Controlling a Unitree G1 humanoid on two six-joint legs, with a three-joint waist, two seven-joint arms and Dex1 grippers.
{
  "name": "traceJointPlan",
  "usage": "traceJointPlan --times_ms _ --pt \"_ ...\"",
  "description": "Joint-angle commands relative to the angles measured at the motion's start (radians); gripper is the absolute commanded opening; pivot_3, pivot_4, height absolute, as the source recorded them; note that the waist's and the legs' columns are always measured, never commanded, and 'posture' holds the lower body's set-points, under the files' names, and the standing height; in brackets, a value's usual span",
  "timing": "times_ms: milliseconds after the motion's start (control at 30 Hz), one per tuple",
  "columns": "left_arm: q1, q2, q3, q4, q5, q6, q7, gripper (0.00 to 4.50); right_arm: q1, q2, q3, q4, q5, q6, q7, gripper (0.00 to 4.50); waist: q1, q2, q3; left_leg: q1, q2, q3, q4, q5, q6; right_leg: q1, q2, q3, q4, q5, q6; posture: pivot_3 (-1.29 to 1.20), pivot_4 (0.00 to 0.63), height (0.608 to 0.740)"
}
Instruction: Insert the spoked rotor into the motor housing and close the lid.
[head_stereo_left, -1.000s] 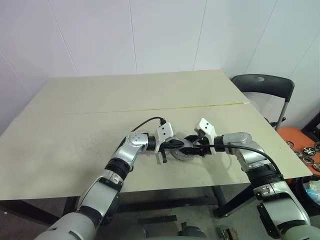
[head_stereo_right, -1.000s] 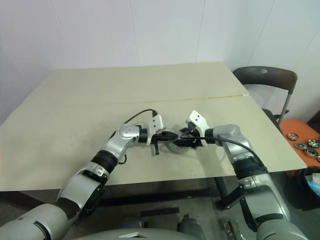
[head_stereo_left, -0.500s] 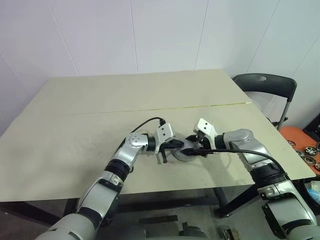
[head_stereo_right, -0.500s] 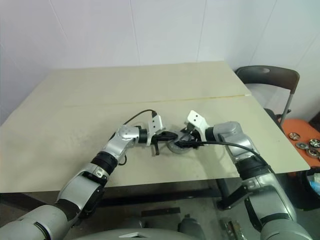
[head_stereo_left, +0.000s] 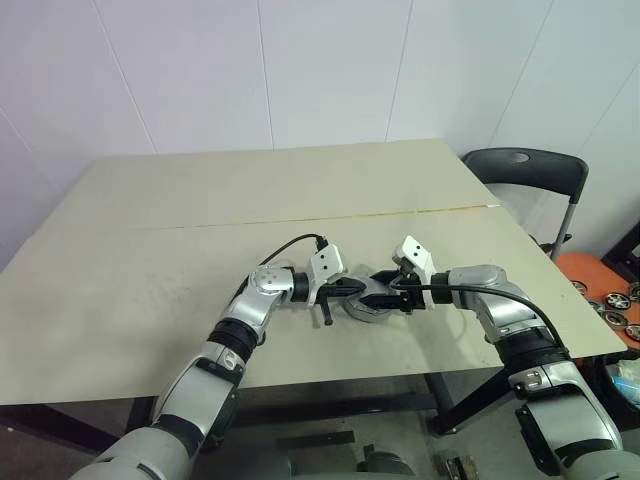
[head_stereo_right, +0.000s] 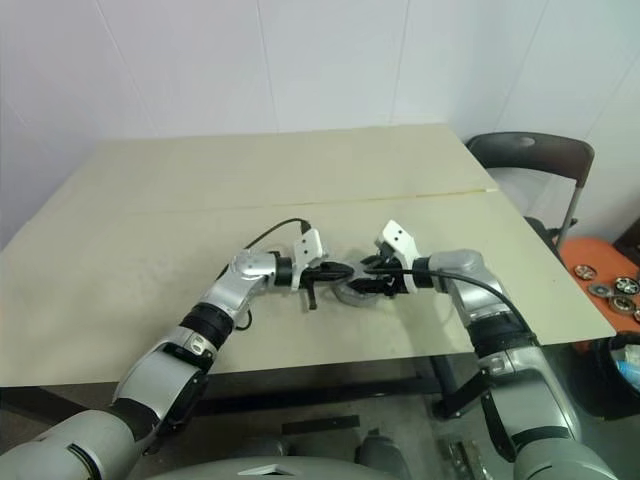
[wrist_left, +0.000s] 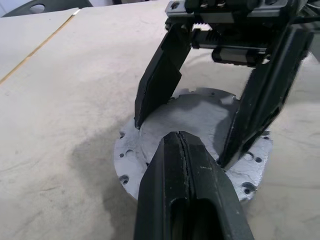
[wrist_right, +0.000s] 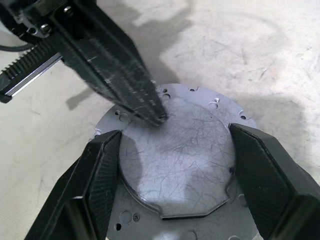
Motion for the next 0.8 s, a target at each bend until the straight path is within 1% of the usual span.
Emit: traceJointPlan --times_ms 33,100,133,267,433,500,600,667,733,767,800 --pt "-0.075 0.008 0.028 0.010 -0.018 -0.015 -0.022 0.01 0.018 0.026 0.042 0.169 -0.040 0.006 0.010 3.04 -0.001 0.000 0.000 0.000 0.000 0.000 0.002 0.000 0.000 0.000 0.000 0.000 0.002 0.000 0.000 0.00 0.000 0.740" --pt "-0.108 0.006 0.034 0.046 -0.016 -0.028 -0.022 0.01 -0.014 0.032 0.042 0.215 -0.055 -0.020 0.011 3.04 -0.001 -0.002 0.002 0.000 0.000 0.000 0.006 0.000 0.000 0.000 0.000 0.000 0.006 -0.001 0.001 0.00 0.000 0.740" --pt "-0.124 0.004 0.038 0.066 -0.015 -0.035 -0.020 0.01 -0.029 0.033 0.043 0.235 -0.062 -0.034 0.012 3.04 -0.001 -0.003 0.002 0.000 0.000 0.001 0.007 0.000 0.000 0.000 0.001 0.000 0.006 -0.003 0.004 0.00 0.000 0.740" --pt "-0.185 -0.013 0.042 0.158 -0.004 -0.080 -0.022 0.01 -0.090 0.018 0.070 0.306 -0.117 -0.106 -0.002 3.04 -0.004 -0.002 0.002 0.002 0.000 0.000 0.010 0.000 0.000 0.001 0.001 0.000 0.008 -0.004 0.003 0.00 0.000 0.740" --pt "-0.249 -0.033 0.038 0.266 0.016 -0.140 -0.021 0.01 -0.163 -0.006 0.083 0.367 -0.143 -0.164 -0.009 3.04 -0.021 -0.002 0.003 0.002 0.000 0.000 0.012 0.000 0.000 0.001 0.001 0.000 0.009 -0.003 0.004 0.00 0.000 0.740" --pt "-0.266 -0.040 0.041 0.297 0.020 -0.156 -0.023 0.01 -0.167 -0.021 0.092 0.356 -0.147 -0.166 -0.003 3.04 -0.023 -0.001 0.004 0.001 0.000 0.000 0.012 0.000 0.000 0.001 0.001 0.000 0.009 -0.002 0.004 0.00 0.000 0.740" --pt "-0.285 -0.050 0.043 0.331 0.029 -0.175 -0.018 0.01 -0.155 -0.050 0.094 0.269 -0.137 -0.141 0.021 3.04 -0.022 0.000 0.005 0.000 -0.001 -0.001 0.013 0.000 0.000 0.001 0.000 0.000 0.009 -0.002 0.005 0.00 0.000 0.740" --pt "-0.290 -0.054 0.045 0.345 0.032 -0.183 -0.015 0.01 -0.153 -0.048 0.056 0.201 -0.087 -0.117 0.031 3.04 -0.021 0.001 0.007 -0.002 -0.002 -0.002 0.013 0.000 0.000 0.000 -0.001 0.000 0.009 -0.002 0.006 0.00 0.000 0.740" --pt "-0.288 -0.058 0.043 0.354 0.036 -0.190 -0.011 0.01 -0.148 -0.050 0.033 0.139 -0.056 -0.089 0.037 3.04 -0.021 0.002 0.007 -0.007 -0.002 -0.003 0.013 0.000 0.000 -0.005 -0.001 0.000 0.009 -0.001 0.007 0.00 0.000 0.740" --pt "-0.286 -0.060 0.044 0.356 0.036 -0.192 -0.011 0.01 -0.145 -0.053 0.030 0.109 -0.051 -0.079 0.039 3.04 -0.021 0.002 0.008 -0.014 -0.002 -0.004 0.014 0.000 0.000 -0.011 -0.001 0.000 0.009 0.000 0.007 0.00 0.000 0.740" --pt "-0.283 -0.060 0.045 0.358 0.037 -0.193 -0.011 0.01 -0.143 -0.055 0.027 0.083 -0.044 -0.069 0.042 3.04 -0.022 0.002 0.009 -0.018 -0.002 -0.004 0.015 0.001 0.000 -0.016 -0.001 0.000 0.010 0.002 0.003 0.00 0.000 0.740"
